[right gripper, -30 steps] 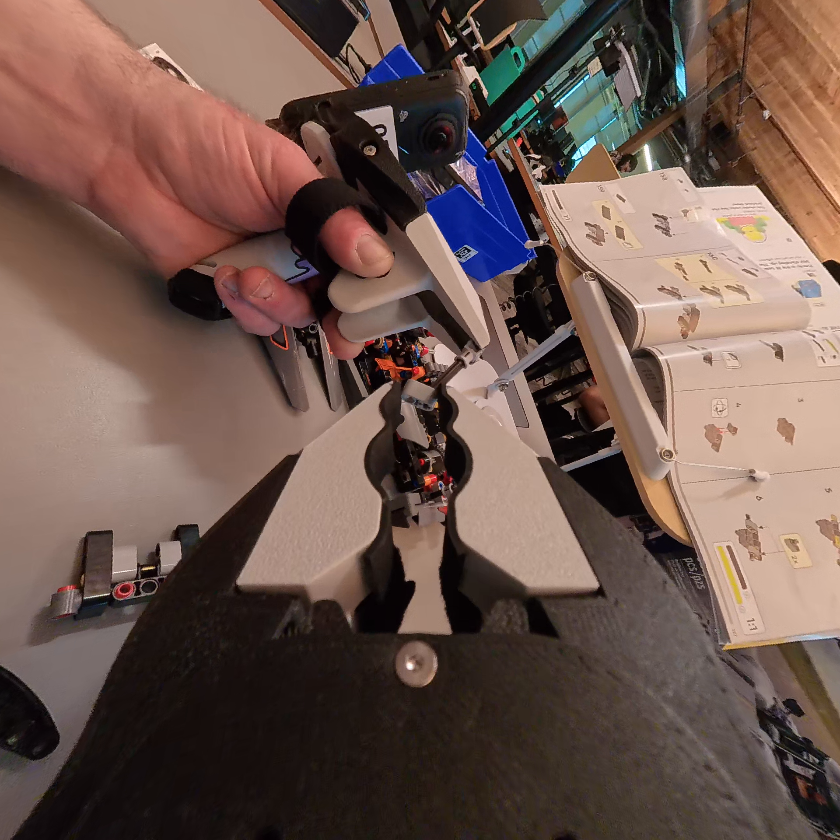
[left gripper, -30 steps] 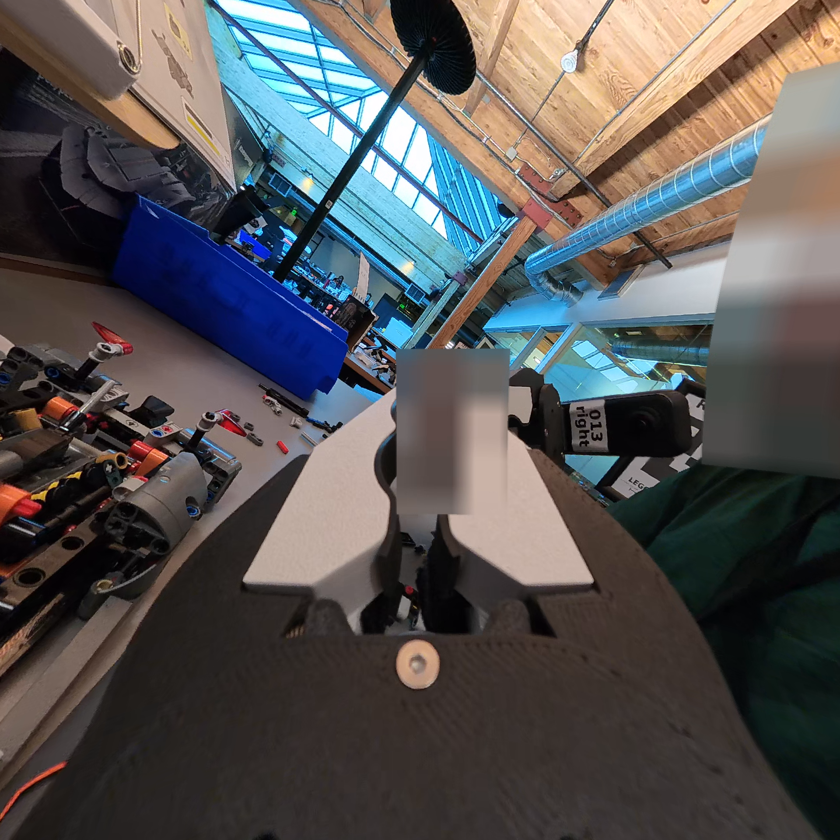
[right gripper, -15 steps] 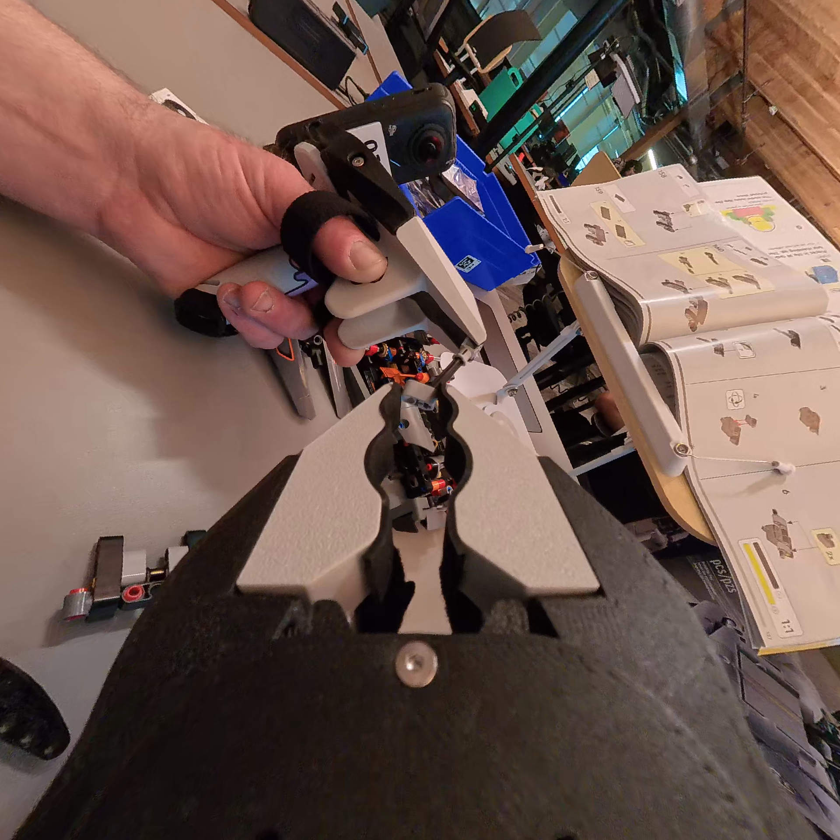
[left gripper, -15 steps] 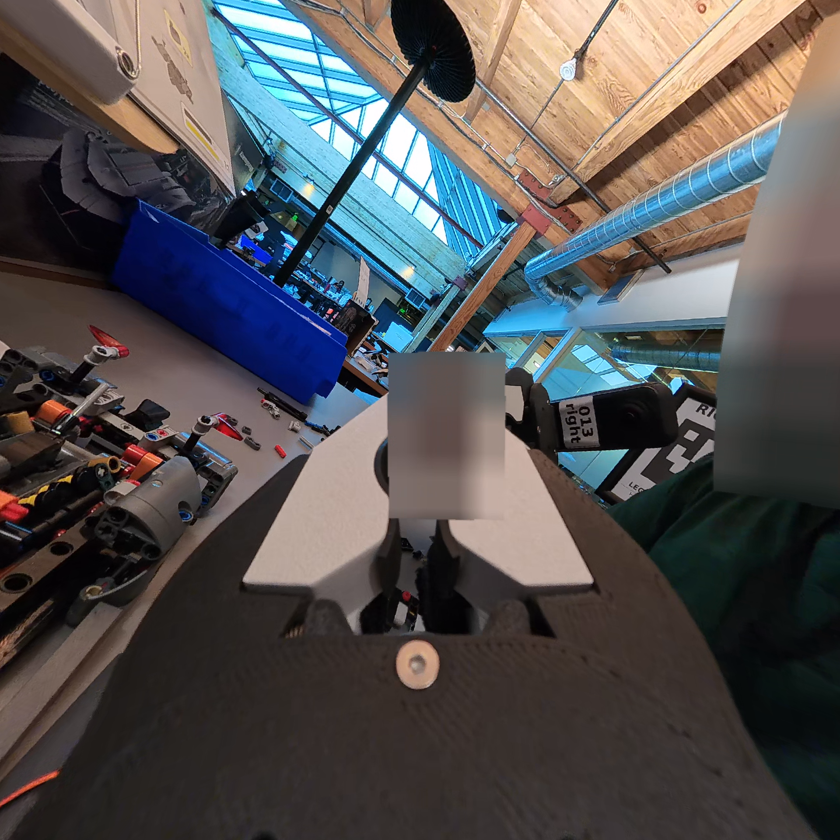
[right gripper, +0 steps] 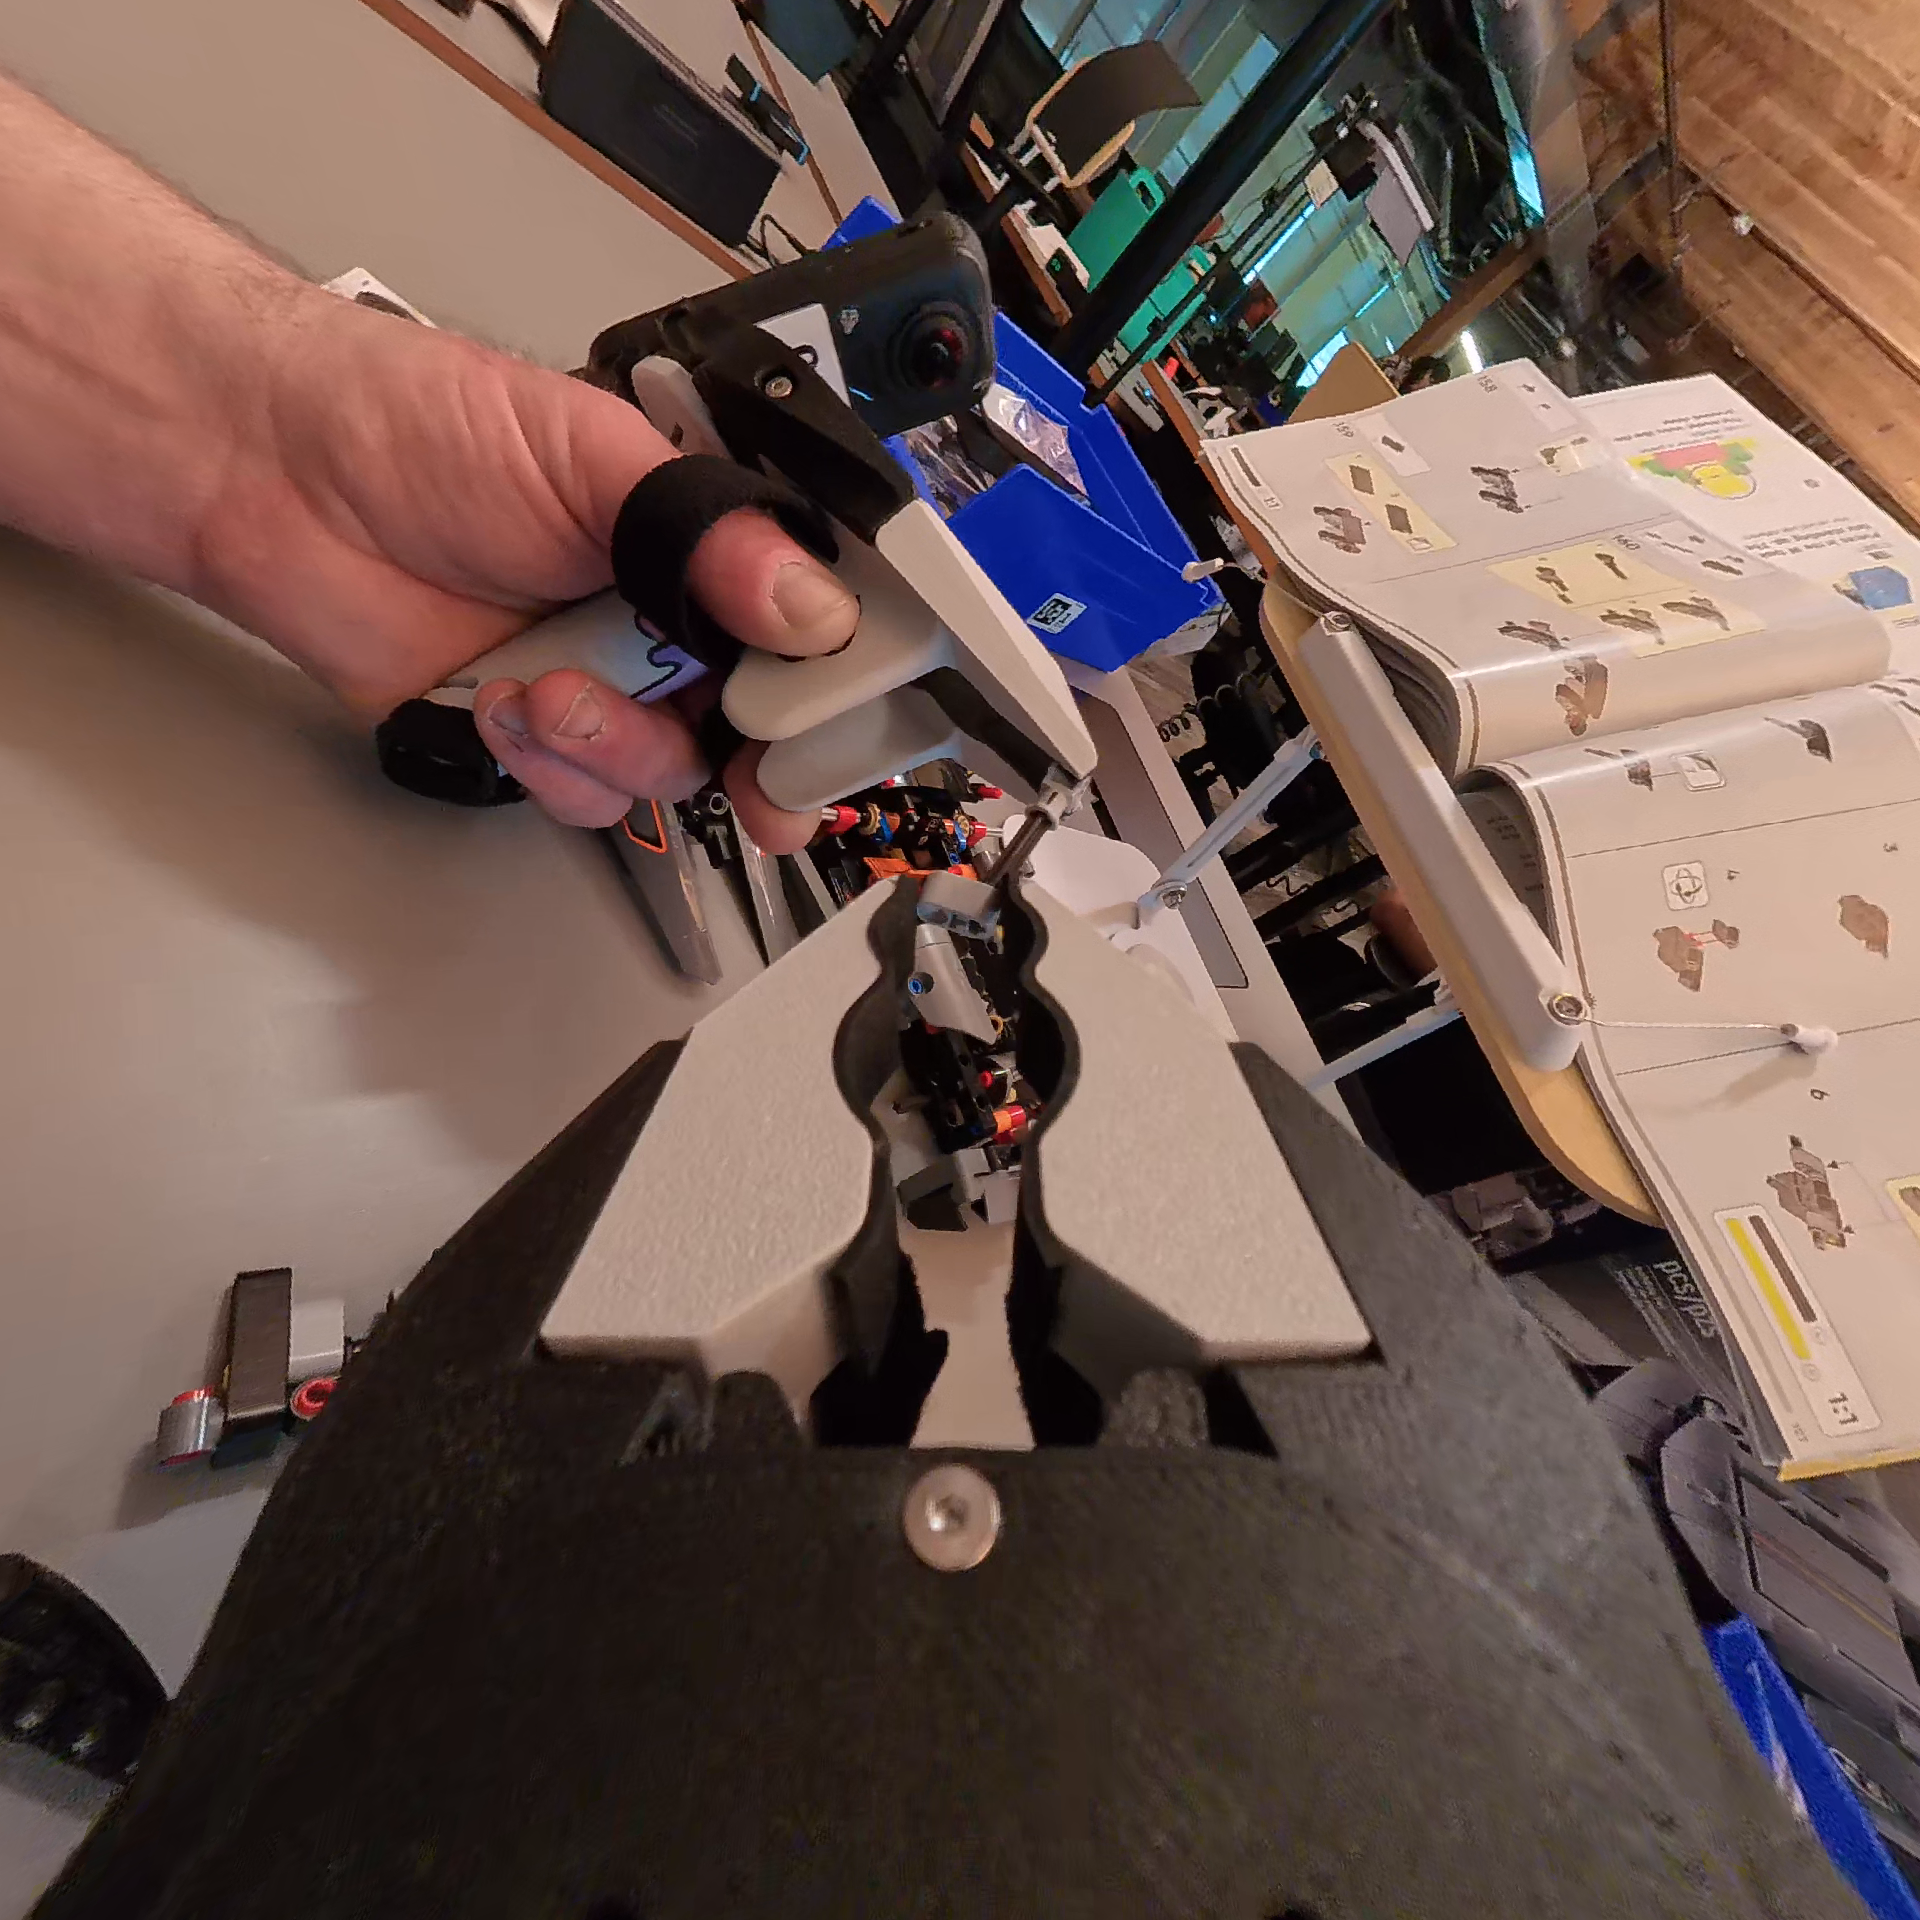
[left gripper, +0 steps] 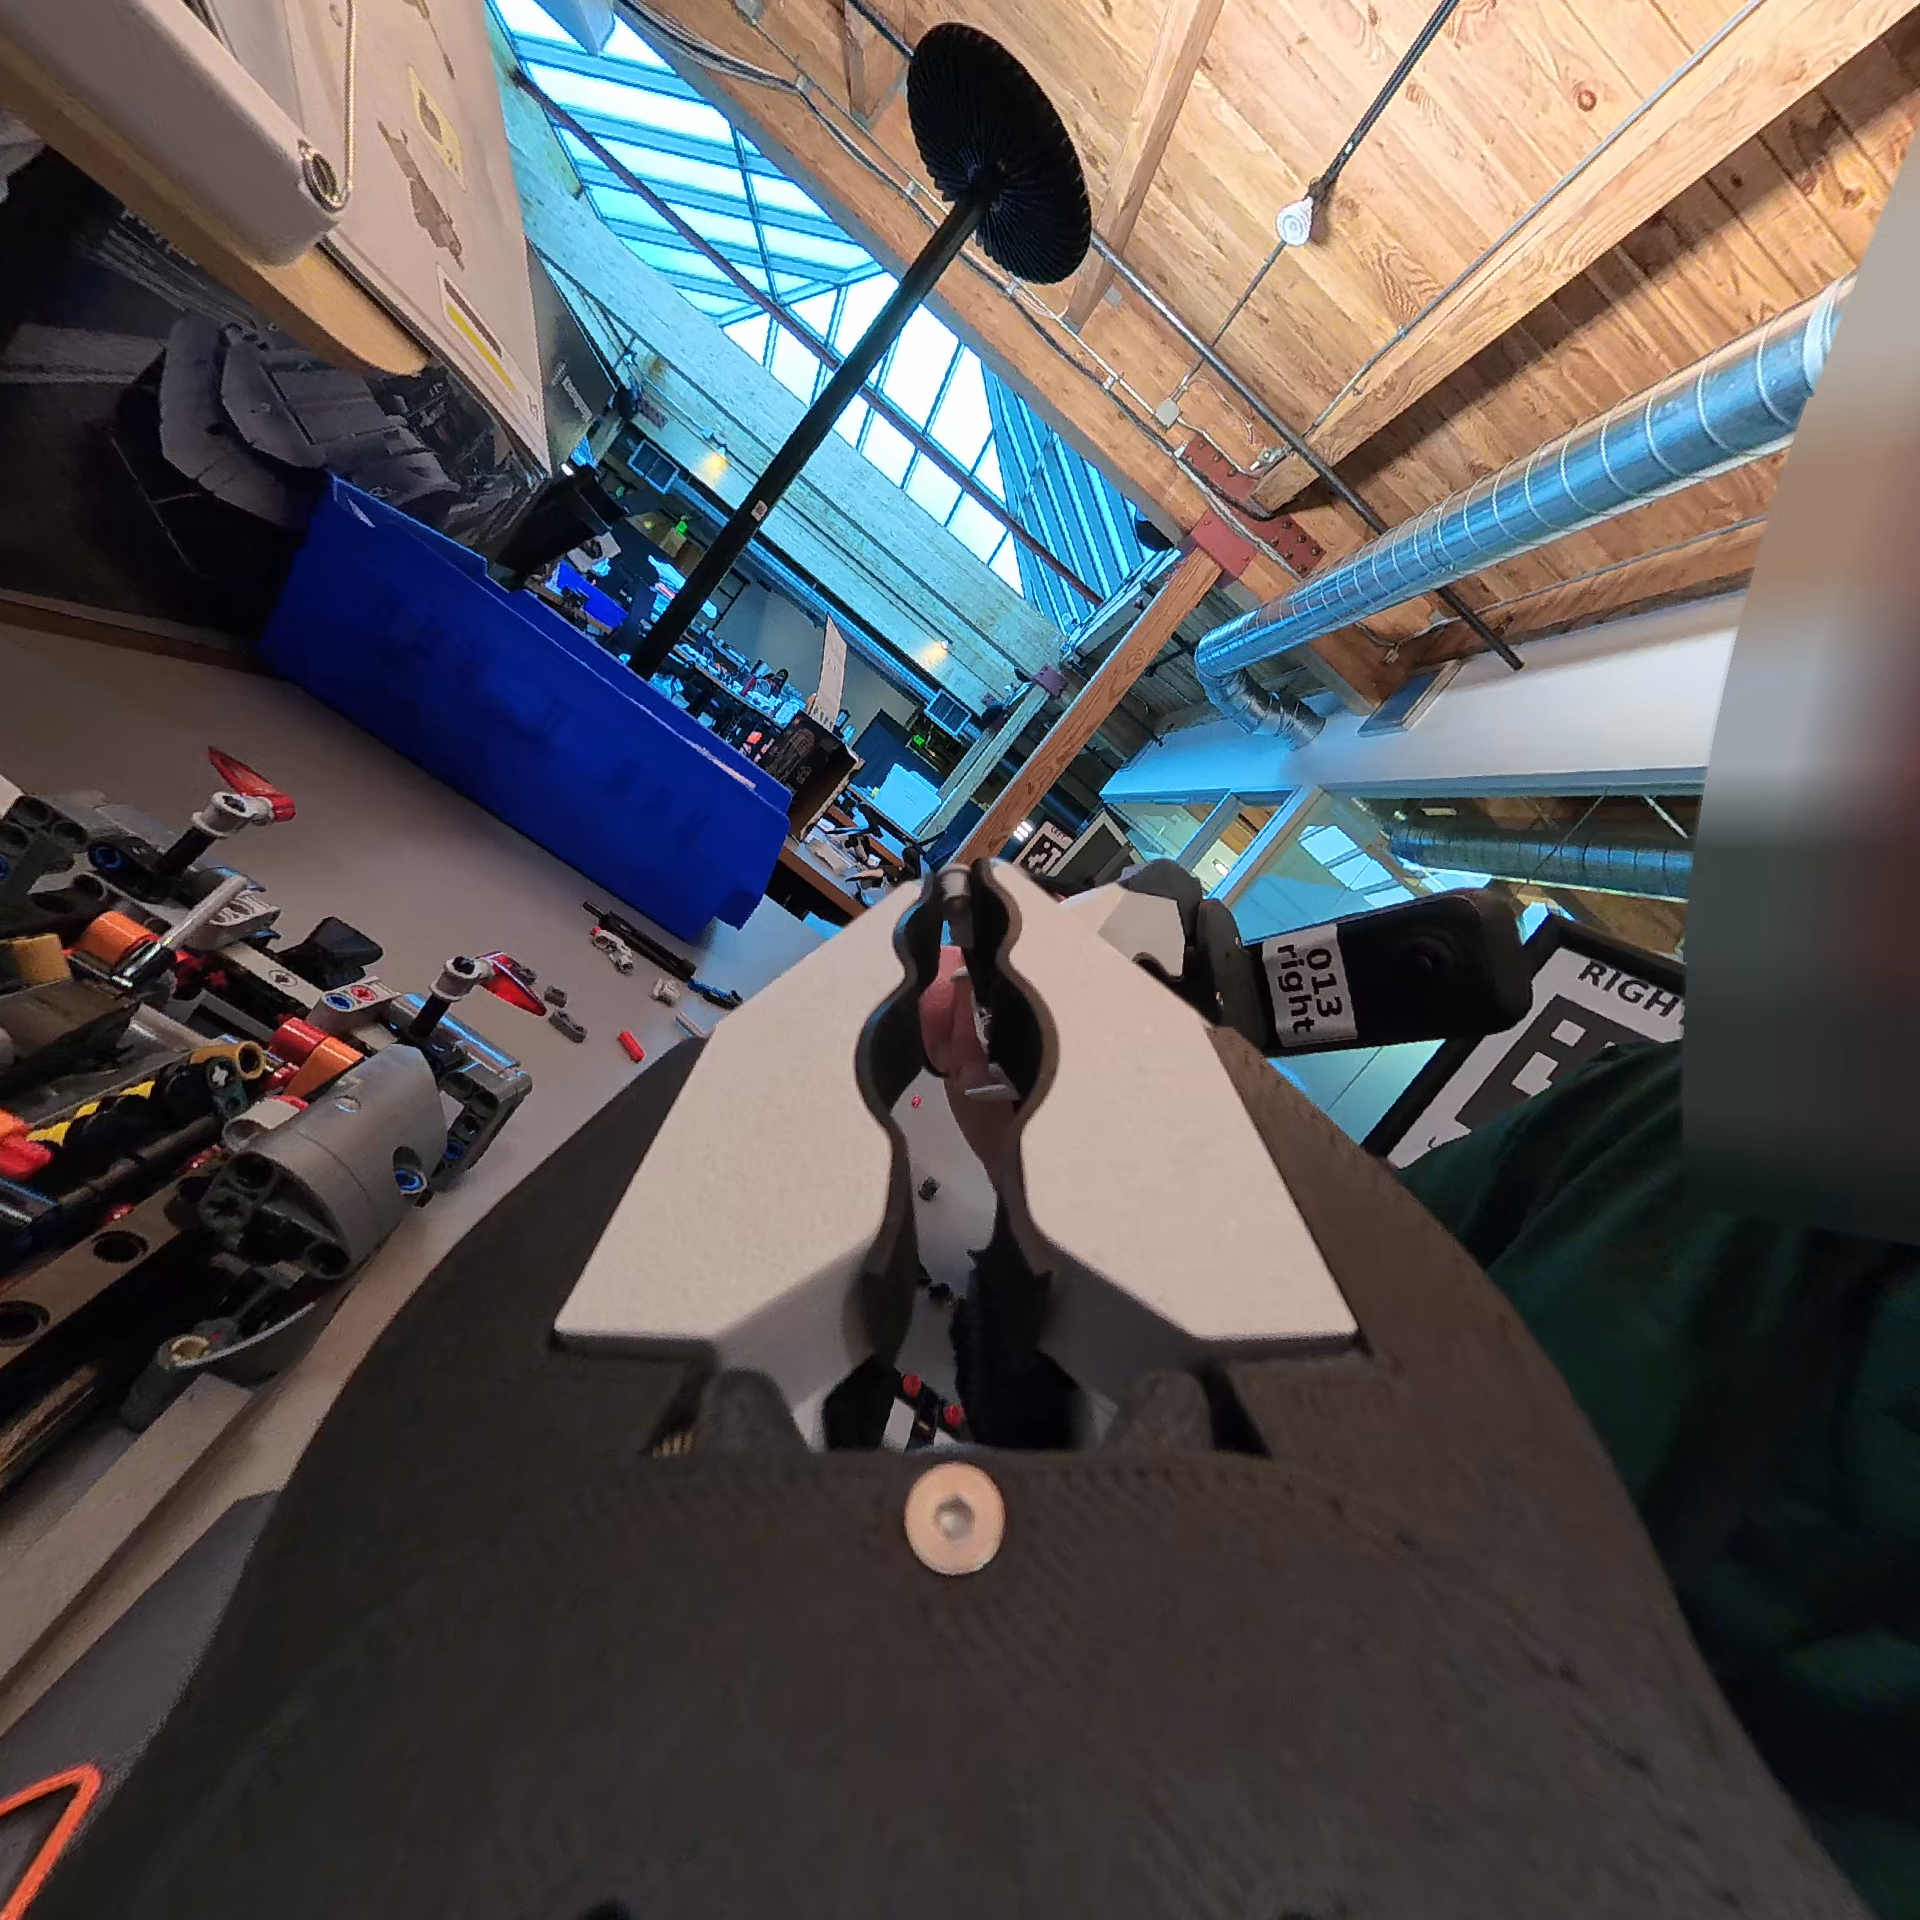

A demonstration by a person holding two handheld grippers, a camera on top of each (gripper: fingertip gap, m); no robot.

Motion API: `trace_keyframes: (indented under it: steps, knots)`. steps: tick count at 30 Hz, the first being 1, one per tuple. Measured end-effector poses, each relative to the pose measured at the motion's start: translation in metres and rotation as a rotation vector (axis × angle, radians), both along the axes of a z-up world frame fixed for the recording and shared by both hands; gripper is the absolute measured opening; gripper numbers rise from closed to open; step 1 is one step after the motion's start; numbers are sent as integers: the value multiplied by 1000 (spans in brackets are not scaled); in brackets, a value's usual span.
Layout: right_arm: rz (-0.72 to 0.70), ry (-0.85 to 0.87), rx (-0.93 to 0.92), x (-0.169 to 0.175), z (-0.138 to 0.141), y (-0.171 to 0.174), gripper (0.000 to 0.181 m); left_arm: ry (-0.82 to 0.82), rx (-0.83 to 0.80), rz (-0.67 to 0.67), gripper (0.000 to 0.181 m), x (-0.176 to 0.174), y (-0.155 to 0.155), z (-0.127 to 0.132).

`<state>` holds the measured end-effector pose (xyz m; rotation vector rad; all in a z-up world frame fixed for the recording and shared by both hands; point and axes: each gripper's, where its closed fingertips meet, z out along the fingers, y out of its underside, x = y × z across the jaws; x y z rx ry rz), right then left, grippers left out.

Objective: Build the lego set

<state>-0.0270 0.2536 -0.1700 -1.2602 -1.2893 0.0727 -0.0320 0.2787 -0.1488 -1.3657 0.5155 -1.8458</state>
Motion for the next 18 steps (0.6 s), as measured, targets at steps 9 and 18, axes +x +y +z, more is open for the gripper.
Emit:
trace_keyframes:
  steps: [9, 18]
  knots:
    - [-51, 62, 6, 0, 5, 4, 13, -50, -62, 58, 3, -2, 6, 0]
    - [-83, 48, 38, 0, 6, 6, 13, -62, -99, 71, 3, -2, 7, 0]
